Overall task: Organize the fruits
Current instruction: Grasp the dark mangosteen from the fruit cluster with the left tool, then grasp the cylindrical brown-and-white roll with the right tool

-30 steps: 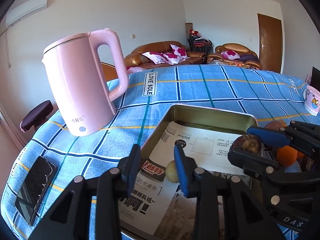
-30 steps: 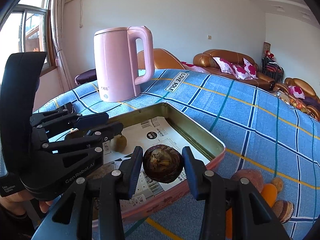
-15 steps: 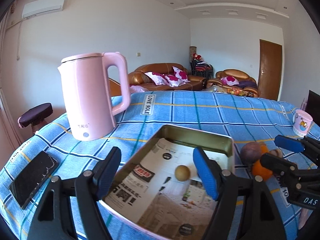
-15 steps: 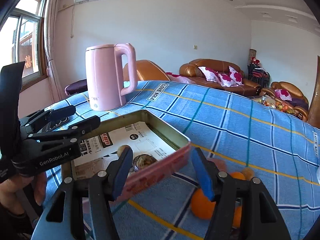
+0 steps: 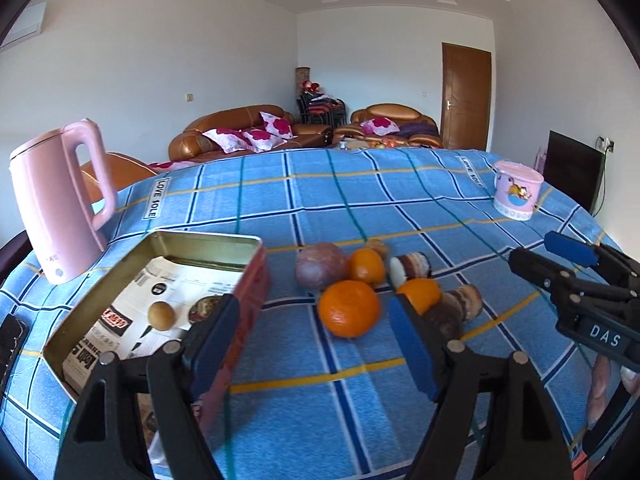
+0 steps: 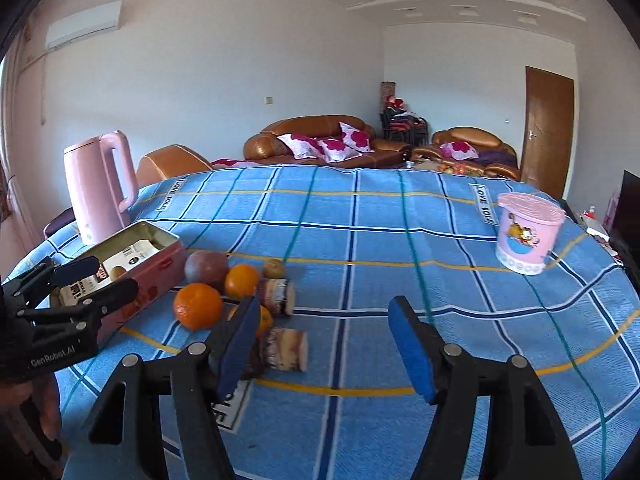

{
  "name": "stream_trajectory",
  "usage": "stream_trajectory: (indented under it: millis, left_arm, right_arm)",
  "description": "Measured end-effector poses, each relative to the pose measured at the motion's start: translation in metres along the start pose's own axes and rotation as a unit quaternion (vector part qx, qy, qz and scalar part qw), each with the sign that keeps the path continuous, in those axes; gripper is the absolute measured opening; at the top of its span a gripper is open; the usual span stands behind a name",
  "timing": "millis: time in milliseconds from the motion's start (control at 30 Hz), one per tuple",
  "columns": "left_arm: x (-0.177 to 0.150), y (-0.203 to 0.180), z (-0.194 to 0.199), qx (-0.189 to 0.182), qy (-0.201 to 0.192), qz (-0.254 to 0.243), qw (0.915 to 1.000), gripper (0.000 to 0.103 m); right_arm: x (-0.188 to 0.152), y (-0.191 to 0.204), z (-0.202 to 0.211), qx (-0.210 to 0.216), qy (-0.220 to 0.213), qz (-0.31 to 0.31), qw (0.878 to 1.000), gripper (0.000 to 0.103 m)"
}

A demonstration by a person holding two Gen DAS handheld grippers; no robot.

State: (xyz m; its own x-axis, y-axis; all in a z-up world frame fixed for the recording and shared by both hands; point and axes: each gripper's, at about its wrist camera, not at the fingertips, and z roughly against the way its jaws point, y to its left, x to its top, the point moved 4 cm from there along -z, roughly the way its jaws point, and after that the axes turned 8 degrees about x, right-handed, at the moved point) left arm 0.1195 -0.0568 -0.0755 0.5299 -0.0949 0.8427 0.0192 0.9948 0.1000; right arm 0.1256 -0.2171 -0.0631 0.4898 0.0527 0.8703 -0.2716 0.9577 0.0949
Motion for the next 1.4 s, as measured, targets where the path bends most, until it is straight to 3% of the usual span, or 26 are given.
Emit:
stream_trajectory:
  millis: [333, 467, 667, 767, 1000, 1100, 1133, 1167, 1200, 1300, 1400]
  left_arm:
    - [0.001, -0.061, -0.018, -0.041, 0.045, -0.051, 0.9968, 0.079]
    - [-0.004, -0.069, -0.03, -0.057, 0.078, -0.057, 0.9937, 0.076]
    - [-0.006, -0.08, -0.033, -0.067, 0.089, -0.078, 0.9907, 0.071]
    - [-0.007, -0.08, -0.032, -0.082, 0.092, -0.076, 0.9894, 0.053]
    - [-0.01, -0.081, -0.031, -0.067, 0.098, -0.086, 0.9892, 0.054]
    - [-0.014, -0.086, -0.041, -0.079, 0.126, -0.092, 0.9847, 0.054]
    - [-0.015, -0.086, -0.044, -0.092, 0.138, -0.084, 0.9826, 0.05]
    - [-0.017, -0.086, -0.047, -0.106, 0.147, -0.079, 0.9803, 0.038]
    - [-0.017, -0.085, -0.048, -0.112, 0.15, -0.073, 0.9796, 0.038]
    - [-0.013, -0.078, -0.042, -0.118, 0.132, -0.057, 0.9825, 0.038]
    - [-0.008, -0.067, -0.033, -0.1, 0.102, -0.047, 0.9887, 0.038]
  right_arm:
    - [-0.003, -0.025, 0.0, 0.002, 0.004, -0.039, 0.999, 0.07]
    - [-0.005, -0.027, -0.001, 0.004, 0.009, -0.041, 0.999, 0.07]
    - [-0.011, -0.027, -0.006, 0.013, 0.024, -0.046, 0.999, 0.071]
    - [-0.012, -0.028, -0.006, 0.017, 0.024, -0.048, 0.998, 0.071]
    - [-0.011, -0.028, -0.007, 0.018, 0.023, -0.049, 0.998, 0.071]
    - [-0.011, -0.027, -0.008, 0.019, 0.026, -0.048, 0.998, 0.071]
    - [-0.011, -0.027, -0.008, 0.019, 0.026, -0.047, 0.998, 0.071]
    - [-0.011, -0.027, -0.007, 0.02, 0.024, -0.046, 0.998, 0.071]
    - [-0.011, -0.027, -0.007, 0.02, 0.024, -0.047, 0.998, 0.071]
    - [-0.011, -0.027, -0.007, 0.024, 0.025, -0.048, 0.998, 0.071]
    - [-0.009, -0.024, -0.007, 0.027, 0.024, -0.042, 0.998, 0.071]
